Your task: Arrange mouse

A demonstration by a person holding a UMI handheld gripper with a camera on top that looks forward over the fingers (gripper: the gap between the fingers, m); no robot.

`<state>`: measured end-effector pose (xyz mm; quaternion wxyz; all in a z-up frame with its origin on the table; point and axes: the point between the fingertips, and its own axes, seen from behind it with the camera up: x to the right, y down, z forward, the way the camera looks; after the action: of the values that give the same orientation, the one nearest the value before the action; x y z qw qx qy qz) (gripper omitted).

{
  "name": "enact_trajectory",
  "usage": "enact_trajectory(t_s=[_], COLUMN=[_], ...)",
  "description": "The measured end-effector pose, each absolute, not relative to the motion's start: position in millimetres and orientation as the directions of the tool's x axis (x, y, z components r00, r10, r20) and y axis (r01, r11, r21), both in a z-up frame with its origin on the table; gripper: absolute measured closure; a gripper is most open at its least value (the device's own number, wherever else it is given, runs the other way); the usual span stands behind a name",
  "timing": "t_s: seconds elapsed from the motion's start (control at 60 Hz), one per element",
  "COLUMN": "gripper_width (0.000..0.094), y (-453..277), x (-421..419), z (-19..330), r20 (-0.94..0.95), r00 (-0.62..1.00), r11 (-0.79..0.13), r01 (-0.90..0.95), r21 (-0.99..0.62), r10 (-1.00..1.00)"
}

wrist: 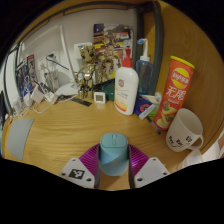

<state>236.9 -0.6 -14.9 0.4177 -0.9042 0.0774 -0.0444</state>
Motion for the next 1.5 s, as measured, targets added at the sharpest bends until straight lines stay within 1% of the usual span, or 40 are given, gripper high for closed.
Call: enact_trajectory(t_s=[0.017,0.033,0.083,0.2,0.25,0.317,0.417,0.483,0.55,0.6,0.667,0.75,0.817,0.9,0.967,1.05,1.183,1.267,1.383,1.4,1.45,1.467,1.5], gripper_width=[0.0538,0.0566,0.0614,0.0620,0.0622,0.0621,0.0620,0.0620,0.0621,0.0622,0.0621,0.0620,0.0621,0.0622,0.0622,0.0617,0.0618,0.0618,0.0592,0.0575,0.0551,0.0520,0.0498], y=[0,0,0,0,-1,0,5,9,17,22,29,39,48,56,63,67,67,63,57,56,59,59,59], x=[237,236,235,237,239,243,234,211,177,145,93,23,-31,-92,-132,-170,-207,-218,-222,-223,-222,-222,-222], z=[-15,-15,-15,-12,0,39,120,168,206,228,247,253,243,215,184,137,61,25,-10,-14,-12,-13,-13], r20=[0.019,0.020,0.010,0.005,0.014,0.018,0.025,0.023,0.016,0.022,-0.001,-0.015,-0.015,-0.044,-0.050,-0.066,-0.046,-0.031,-0.017,-0.016,0.001,0.007,0.010], r00=[0.984,0.984,0.983,0.977,0.973,0.961,0.950,0.952,0.960,0.968,0.979,0.991,0.998,0.999,0.999,0.997,0.997,0.997,0.998,0.998,0.998,0.998,0.998], r11=[-0.642,-0.646,-0.651,-0.674,-0.672,-0.630,-0.542,-0.494,-0.458,-0.434,-0.412,-0.401,-0.409,-0.438,-0.478,-0.542,-0.627,-0.666,-0.704,-0.710,-0.692,-0.692,-0.690], r01=[-0.102,-0.102,-0.114,-0.142,-0.149,-0.167,-0.156,-0.138,-0.120,-0.091,-0.086,-0.066,-0.041,-0.041,-0.036,-0.036,0.005,0.024,0.033,0.033,0.045,0.051,0.053], r21=[-0.760,-0.757,-0.751,-0.725,-0.726,-0.758,-0.826,-0.859,-0.881,-0.896,-0.907,-0.914,-0.912,-0.898,-0.878,-0.840,-0.779,-0.745,-0.710,-0.703,-0.720,-0.720,-0.722], r10=[-0.179,-0.178,-0.184,-0.212,-0.231,-0.275,-0.312,-0.306,-0.281,-0.250,-0.202,-0.129,-0.067,-0.004,0.016,0.035,0.066,0.071,0.064,0.061,0.064,0.067,0.066])
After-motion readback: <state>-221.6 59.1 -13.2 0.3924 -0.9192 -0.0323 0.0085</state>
